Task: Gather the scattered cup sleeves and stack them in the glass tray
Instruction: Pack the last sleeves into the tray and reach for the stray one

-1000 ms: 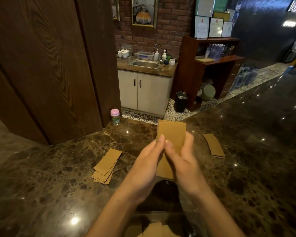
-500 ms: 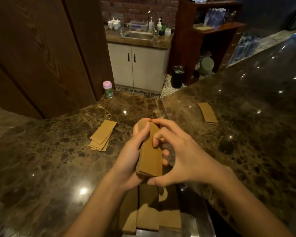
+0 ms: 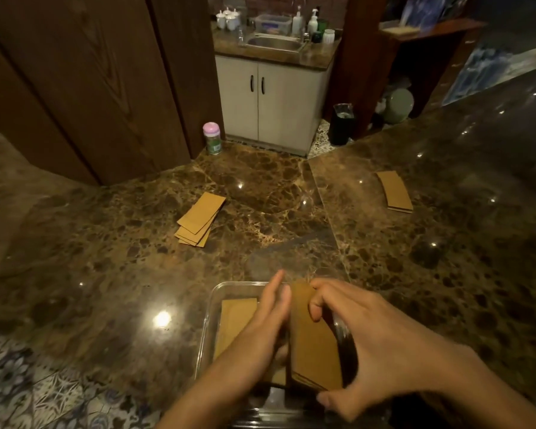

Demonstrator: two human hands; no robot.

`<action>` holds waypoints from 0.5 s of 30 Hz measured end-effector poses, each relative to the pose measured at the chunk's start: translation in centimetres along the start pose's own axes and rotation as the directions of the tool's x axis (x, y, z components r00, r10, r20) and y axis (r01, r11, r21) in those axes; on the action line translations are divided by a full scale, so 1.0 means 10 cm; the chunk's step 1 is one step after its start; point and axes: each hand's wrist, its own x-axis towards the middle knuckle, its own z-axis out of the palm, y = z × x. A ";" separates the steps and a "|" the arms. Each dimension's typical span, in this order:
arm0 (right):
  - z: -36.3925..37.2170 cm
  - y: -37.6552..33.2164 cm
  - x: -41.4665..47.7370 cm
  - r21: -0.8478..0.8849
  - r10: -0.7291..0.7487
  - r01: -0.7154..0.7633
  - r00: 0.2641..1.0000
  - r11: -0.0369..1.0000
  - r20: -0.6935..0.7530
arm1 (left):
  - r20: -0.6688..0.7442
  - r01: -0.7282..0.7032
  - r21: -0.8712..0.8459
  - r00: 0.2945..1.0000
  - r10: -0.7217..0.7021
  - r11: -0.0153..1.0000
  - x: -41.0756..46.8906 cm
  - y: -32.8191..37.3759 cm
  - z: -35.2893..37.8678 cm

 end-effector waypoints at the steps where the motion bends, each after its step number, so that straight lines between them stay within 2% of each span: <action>1: -0.04 0.01 0.01 -0.026 -0.010 0.011 0.999 1.000 0.044 | -0.085 -0.109 0.255 0.987 0.135 0.961 -0.06 -0.10 -0.11; 2: -0.02 0.07 0.01 -0.069 0.021 -0.014 0.994 0.997 0.103 | -0.154 -0.182 0.512 0.942 0.299 0.839 -0.07 -0.18 -0.20; 3: 0.00 0.11 0.03 -0.146 0.014 0.005 0.991 0.989 0.131 | -0.102 -0.217 0.717 0.907 0.408 0.663 -0.09 -0.26 -0.29; 4: 0.02 0.12 0.08 -0.211 0.068 -0.029 0.982 0.977 0.179 | 0.023 -0.243 0.844 0.907 0.420 0.478 -0.10 -0.39 -0.38; 5: 0.09 0.15 0.12 -0.273 0.070 -0.018 0.981 0.962 0.183 | 0.117 -0.251 0.904 0.924 0.364 0.346 -0.08 -0.44 -0.42; 7: 0.23 0.21 0.24 -0.368 0.084 -0.010 0.979 0.930 0.185 | 0.221 -0.257 0.947 0.956 0.193 0.191 -0.04 -0.51 -0.46; 9: 0.32 0.22 0.31 -0.406 0.081 -0.022 0.988 0.914 0.129 | 0.245 -0.252 0.965 0.965 0.090 0.070 0.01 -0.52 -0.44; 11: 0.40 0.20 0.37 -0.431 0.102 -0.041 0.988 0.901 0.118 | 0.234 -0.234 0.972 0.972 -0.006 0.001 0.01 -0.56 -0.43; 12: 0.43 0.19 0.38 -0.426 0.130 -0.060 0.982 0.903 0.136 | 0.208 -0.208 0.978 0.976 -0.061 -0.002 0.01 -0.52 -0.40; 15: 0.50 0.20 0.43 -0.441 0.137 -0.071 0.983 0.894 0.119 | 0.222 -0.222 0.975 0.975 -0.020 -0.027 0.04 -0.65 -0.44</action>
